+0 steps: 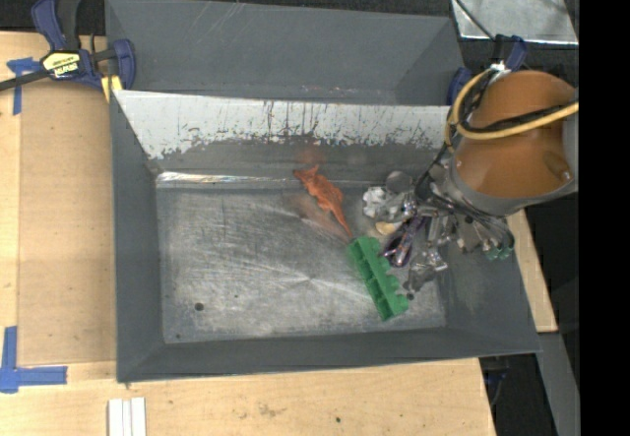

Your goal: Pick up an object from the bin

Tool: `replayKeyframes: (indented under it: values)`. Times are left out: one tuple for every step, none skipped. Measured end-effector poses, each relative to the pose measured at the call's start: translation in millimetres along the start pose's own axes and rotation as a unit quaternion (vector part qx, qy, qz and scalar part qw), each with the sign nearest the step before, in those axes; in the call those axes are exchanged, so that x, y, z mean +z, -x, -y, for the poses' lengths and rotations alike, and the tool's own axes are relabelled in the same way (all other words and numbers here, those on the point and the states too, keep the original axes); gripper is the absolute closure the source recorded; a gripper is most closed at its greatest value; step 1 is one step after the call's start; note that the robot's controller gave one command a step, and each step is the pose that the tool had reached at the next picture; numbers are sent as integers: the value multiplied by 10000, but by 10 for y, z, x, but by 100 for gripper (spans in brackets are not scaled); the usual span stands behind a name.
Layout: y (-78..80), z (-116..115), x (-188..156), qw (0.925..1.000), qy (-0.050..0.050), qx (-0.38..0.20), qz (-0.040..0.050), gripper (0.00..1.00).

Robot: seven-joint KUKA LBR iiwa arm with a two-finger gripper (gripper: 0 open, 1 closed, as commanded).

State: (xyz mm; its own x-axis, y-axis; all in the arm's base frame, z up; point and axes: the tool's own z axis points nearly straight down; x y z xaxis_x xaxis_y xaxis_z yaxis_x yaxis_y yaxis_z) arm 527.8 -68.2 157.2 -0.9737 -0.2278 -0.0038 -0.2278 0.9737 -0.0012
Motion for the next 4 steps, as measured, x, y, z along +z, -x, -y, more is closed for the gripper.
replayKeyframes:
  values:
    - [-56,-42,78,9999,2,-124,-4,0]
    - [-175,222,-51,9924,31,-1230,-38,0]
    - [-224,281,23,9734,-56,-2290,49,0]
    - [-53,-108,449,9509,-1,-3096,-19,0]
